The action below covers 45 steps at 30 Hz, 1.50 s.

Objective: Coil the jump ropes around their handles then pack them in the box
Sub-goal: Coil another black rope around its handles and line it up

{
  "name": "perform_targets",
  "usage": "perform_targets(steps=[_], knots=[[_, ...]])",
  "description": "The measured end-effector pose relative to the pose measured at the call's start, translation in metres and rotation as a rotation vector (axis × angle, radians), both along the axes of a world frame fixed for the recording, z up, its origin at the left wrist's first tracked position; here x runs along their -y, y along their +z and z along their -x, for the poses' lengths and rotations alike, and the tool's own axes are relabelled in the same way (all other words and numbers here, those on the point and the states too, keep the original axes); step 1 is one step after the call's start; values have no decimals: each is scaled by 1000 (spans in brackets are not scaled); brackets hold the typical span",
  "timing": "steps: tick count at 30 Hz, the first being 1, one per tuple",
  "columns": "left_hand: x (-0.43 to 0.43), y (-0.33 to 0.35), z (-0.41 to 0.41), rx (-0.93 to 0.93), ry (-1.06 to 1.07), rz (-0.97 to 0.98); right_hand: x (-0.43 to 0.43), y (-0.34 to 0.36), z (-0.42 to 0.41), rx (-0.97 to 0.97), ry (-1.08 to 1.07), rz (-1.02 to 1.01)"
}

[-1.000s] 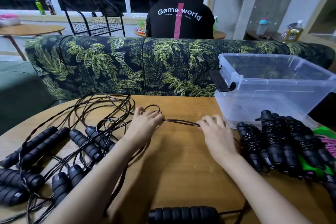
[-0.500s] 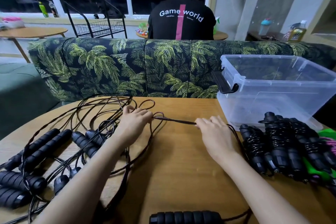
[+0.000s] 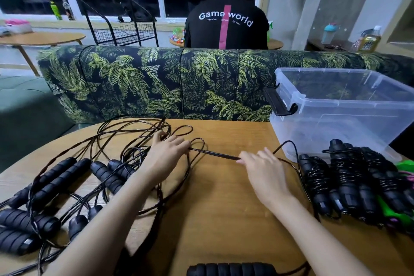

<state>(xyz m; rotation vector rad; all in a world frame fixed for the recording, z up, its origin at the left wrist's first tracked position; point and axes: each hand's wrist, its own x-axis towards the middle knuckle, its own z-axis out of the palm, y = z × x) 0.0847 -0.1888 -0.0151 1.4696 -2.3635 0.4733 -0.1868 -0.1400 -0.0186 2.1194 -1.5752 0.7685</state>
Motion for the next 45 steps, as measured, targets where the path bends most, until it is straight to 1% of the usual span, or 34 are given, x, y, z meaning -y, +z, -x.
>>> perform_targets(steps=[2, 3, 5, 7, 8, 12, 14, 16, 19, 21, 23, 25, 27, 30, 32, 33, 34, 36, 37, 39, 40, 41, 42, 44, 45], knots=[[-1, 4, 10, 6, -13, 66, 1, -3, -6, -4, -22, -29], [-3, 7, 19, 14, -54, 109, 2, 0, -12, -29, -22, -50], [-5, 9, 37, 44, -157, 159, 8, 4, -26, -119, 30, -18], [-8, 11, 49, 52, -216, 148, 10, 6, -38, -150, 82, 21], [-8, 11, 50, 56, -212, 121, 12, 4, -39, -135, 88, 69], [-6, 11, 23, 32, -148, 76, 8, 9, -20, 11, 53, 120], [-1, 19, 16, 27, -95, 46, 5, 7, -14, 3, 38, 90], [3, 29, 19, 40, -68, 57, 7, 2, -9, -40, 15, 50], [3, 39, 36, 111, -133, 129, 9, 9, -13, -106, -61, 11], [0, 43, 53, 147, -223, 174, 12, 14, -23, -125, -40, 26], [0, 45, 62, 154, -260, 190, 12, 16, -29, -95, 8, 99], [2, 48, 60, 154, -247, 192, 10, 18, -26, -18, 16, 160], [5, 54, 50, 154, -212, 201, 6, 18, -19, 18, 23, 214], [5, 75, 42, 165, -154, 357, 5, 20, -16, 46, 17, 311], [2, 85, 41, 165, -92, 446, 7, 25, -18, 55, 13, 315], [-1, 86, 40, 187, -79, 414, 8, 26, -18, 44, 6, 287], [-5, 83, 40, 225, -85, 314, 9, 25, -17, 25, -8, 251], [-13, 68, 42, 282, -99, -21, 10, 18, -13, -7, -42, 177], [-17, 60, 44, 260, -84, -202, 10, 12, -12, -9, -57, 149], [-23, 53, 49, 78, -65, -464, 11, 4, -8, 17, -60, 113], [-25, 53, 52, -20, -64, -537, 11, 2, -6, 24, -53, 118], [-27, 54, 54, -65, -59, -566, 12, 1, -5, 12, -40, 127], [-26, 53, 56, -46, -49, -551, 11, 2, -4, -20, -17, 125], [-25, 53, 62, 54, -37, -454, 7, 7, -4, -119, 38, 86], [-24, 50, 67, 75, -36, -388, 5, 10, -6, -173, 53, 74]])
